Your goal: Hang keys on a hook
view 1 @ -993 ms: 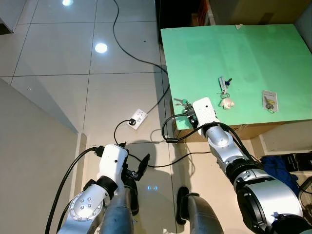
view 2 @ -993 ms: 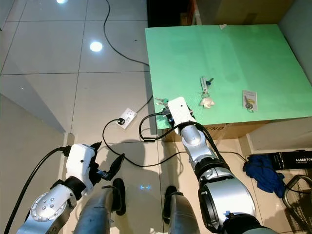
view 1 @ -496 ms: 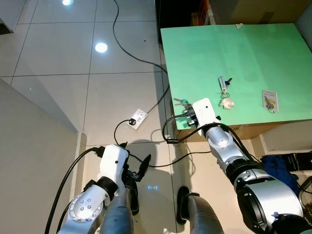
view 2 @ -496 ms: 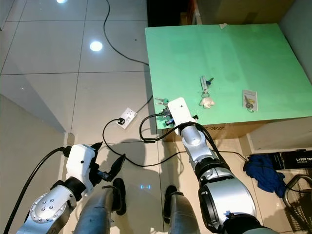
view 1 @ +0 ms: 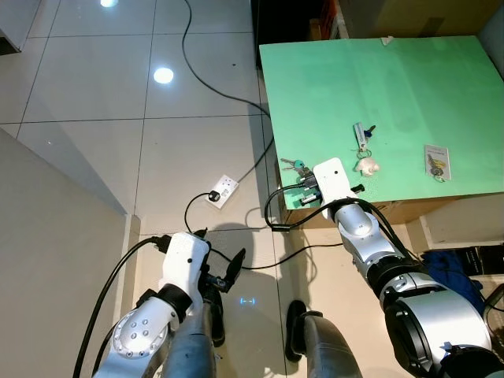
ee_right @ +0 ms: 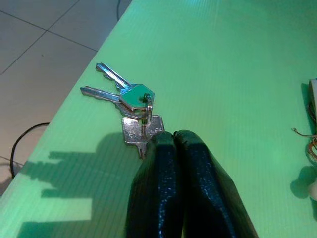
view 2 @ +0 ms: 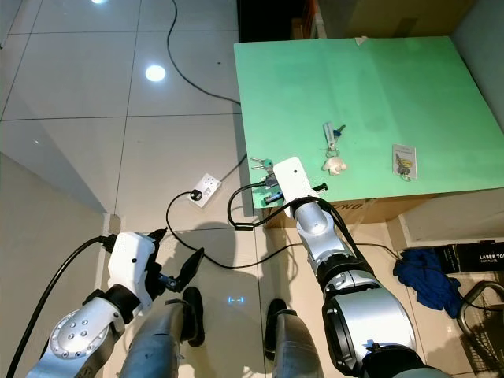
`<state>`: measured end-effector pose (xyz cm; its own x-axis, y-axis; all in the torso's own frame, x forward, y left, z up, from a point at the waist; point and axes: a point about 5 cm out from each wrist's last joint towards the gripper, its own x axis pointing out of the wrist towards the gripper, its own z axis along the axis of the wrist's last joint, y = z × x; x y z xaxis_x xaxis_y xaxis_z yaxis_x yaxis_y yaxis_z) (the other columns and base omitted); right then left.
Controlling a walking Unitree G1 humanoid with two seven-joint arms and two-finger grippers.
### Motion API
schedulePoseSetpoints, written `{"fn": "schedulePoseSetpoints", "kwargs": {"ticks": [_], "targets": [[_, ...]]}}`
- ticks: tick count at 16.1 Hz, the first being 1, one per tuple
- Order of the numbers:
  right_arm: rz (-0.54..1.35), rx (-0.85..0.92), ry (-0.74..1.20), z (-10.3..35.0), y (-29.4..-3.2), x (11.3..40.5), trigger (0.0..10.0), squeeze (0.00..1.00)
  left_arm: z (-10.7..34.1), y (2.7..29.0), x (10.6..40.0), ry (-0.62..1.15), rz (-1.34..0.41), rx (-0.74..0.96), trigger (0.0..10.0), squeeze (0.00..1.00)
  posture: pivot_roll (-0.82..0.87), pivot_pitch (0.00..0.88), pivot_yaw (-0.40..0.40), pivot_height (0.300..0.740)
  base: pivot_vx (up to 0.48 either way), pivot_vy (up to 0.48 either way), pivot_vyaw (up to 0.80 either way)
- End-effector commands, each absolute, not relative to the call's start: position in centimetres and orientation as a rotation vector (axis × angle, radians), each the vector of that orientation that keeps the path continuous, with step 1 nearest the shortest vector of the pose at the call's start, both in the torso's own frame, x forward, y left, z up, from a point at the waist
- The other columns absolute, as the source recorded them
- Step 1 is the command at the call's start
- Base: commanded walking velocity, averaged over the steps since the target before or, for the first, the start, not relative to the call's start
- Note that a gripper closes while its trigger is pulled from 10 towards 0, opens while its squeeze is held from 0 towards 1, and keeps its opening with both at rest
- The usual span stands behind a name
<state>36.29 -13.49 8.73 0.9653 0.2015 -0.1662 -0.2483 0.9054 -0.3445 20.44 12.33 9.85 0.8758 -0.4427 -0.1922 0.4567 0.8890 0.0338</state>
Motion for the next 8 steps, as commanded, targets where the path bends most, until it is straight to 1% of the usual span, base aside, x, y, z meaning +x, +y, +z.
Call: {"fn": "schedulePoseSetpoints", "kwargs": {"ticks": [1,4,7,8], "targets": [[0.248,-0.374,0.137,8.5,-13.3,36.1,0.0,0.00,9.4,12.1,20.1,0.207,-0.485,0.064,10.0,0.00,0.17,0.385,-0.003,0.740,0.000,0.000,0.00],[0.276,-0.367,0.087,9.2,-12.3,36.4,0.0,0.00,9.4,11.9,20.4,0.198,-0.485,0.059,10.0,0.00,0.16,0.362,-0.009,0.740,0.000,0.000,0.00],[0.316,-0.362,0.014,10.5,-11.2,36.8,0.0,0.00,9.3,11.2,21.8,0.173,-0.488,0.052,10.0,0.00,0.13,0.329,-0.019,0.740,0.000,0.000,0.00],[0.331,-0.353,-0.015,10.9,-10.7,36.8,0.0,0.00,9.3,10.9,22.5,0.157,-0.489,0.048,10.0,0.00,0.12,0.291,-0.028,0.740,0.000,0.000,0.00]]}}
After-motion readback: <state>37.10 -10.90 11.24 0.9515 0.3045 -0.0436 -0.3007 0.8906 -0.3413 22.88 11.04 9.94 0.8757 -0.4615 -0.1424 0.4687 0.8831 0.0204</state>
